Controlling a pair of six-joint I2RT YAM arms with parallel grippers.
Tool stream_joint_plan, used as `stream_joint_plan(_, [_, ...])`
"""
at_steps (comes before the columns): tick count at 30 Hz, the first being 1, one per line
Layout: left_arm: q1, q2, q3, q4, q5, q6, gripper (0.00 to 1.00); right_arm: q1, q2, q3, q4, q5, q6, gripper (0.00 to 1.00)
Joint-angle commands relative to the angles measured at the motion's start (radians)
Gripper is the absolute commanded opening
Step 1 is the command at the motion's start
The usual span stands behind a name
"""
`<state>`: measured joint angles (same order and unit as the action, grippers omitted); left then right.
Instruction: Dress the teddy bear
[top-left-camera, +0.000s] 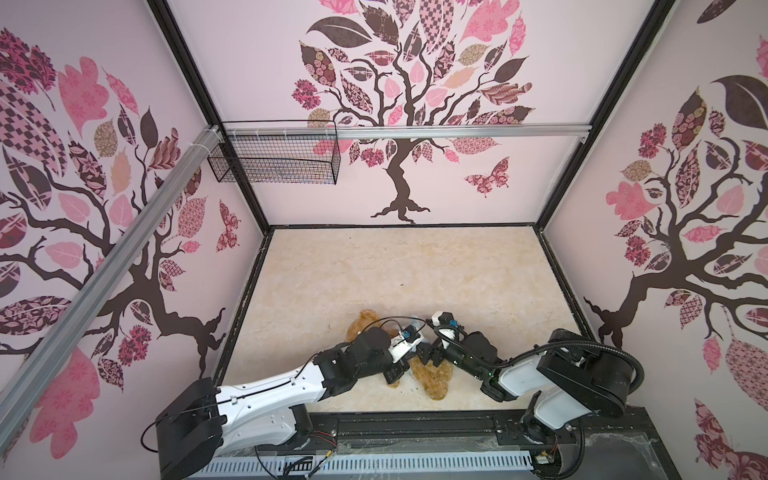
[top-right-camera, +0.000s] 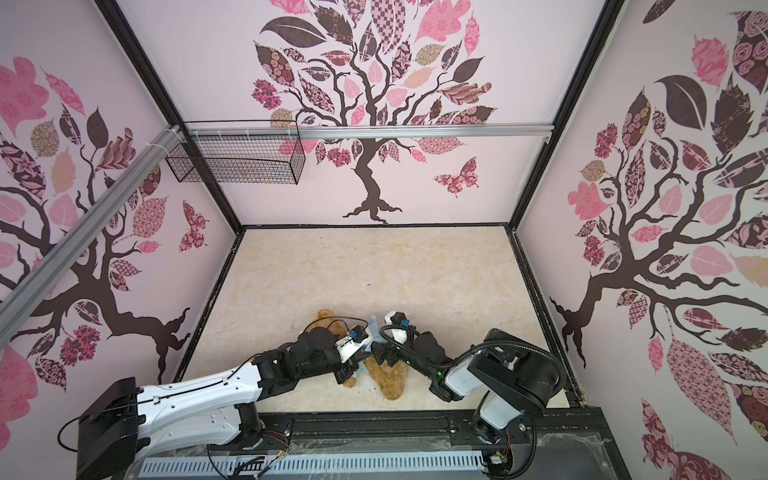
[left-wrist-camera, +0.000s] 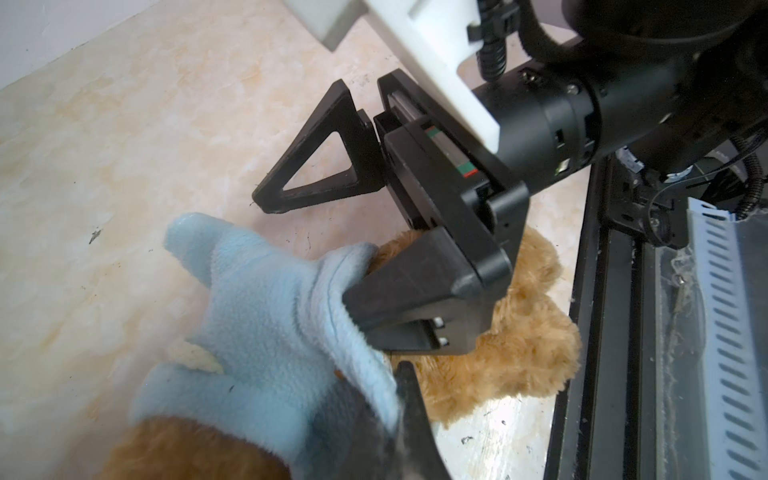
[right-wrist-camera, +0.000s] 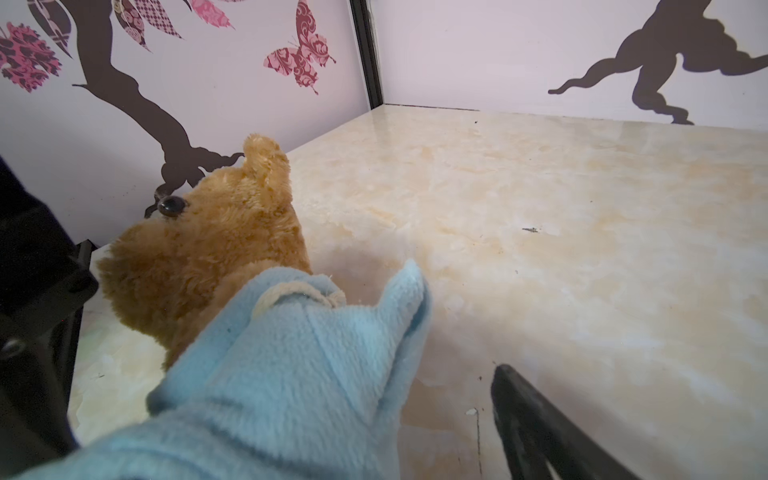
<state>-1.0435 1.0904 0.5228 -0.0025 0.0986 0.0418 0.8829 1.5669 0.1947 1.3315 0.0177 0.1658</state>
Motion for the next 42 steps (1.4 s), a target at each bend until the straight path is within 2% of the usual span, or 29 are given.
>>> stream_joint_plan(1, [-0.015,-0.011,0.005,0.046,0.180,0.038,0.00,-0.005,0.024,0.032,0.116,0.113,0.066,0.88])
stream_joint_plan(4, [-0.016,-0.012,-0.015,0.054,0.218,0.037,0.00,-0.036,0.013,0.028,0.122,0.154,0.166,0.83])
stream_joint_plan(8, [-0.021,-0.039,-0.080,0.095,0.221,-0.001,0.00,-0.133,0.017,0.047,0.130,0.049,0.322,0.79])
stream_joint_plan(15, [-0.038,-0.101,-0.162,0.141,0.199,-0.033,0.00,-0.197,-0.016,0.056,0.130,0.009,0.478,0.79])
stream_joint_plan(20, [-0.044,-0.101,-0.150,0.099,0.210,-0.012,0.00,-0.253,-0.039,0.080,0.121,-0.044,0.600,0.77])
stream_joint_plan(25, [-0.052,-0.038,-0.114,0.081,0.243,0.011,0.00,-0.272,-0.063,0.097,0.083,-0.036,0.722,0.75])
stream_joint_plan(29, [-0.066,-0.009,-0.097,0.072,0.261,0.029,0.00,-0.349,-0.082,0.098,0.071,-0.066,0.828,0.75])
stream_joint_plan(34, [-0.066,0.026,-0.075,0.073,0.243,0.029,0.00,-0.368,-0.072,0.147,0.044,-0.192,0.786,0.72])
stream_joint_plan(37, [-0.066,0.056,-0.059,0.079,0.219,0.033,0.00,-0.368,-0.029,0.125,0.123,-0.273,0.753,0.64])
stream_joint_plan(39, [-0.063,0.082,-0.044,0.084,0.194,0.027,0.00,-0.367,0.012,0.120,0.219,-0.378,0.693,0.59])
stream_joint_plan(42, [-0.047,0.110,-0.020,0.104,0.155,0.021,0.00,-0.367,0.044,0.144,0.224,-0.544,0.588,0.51])
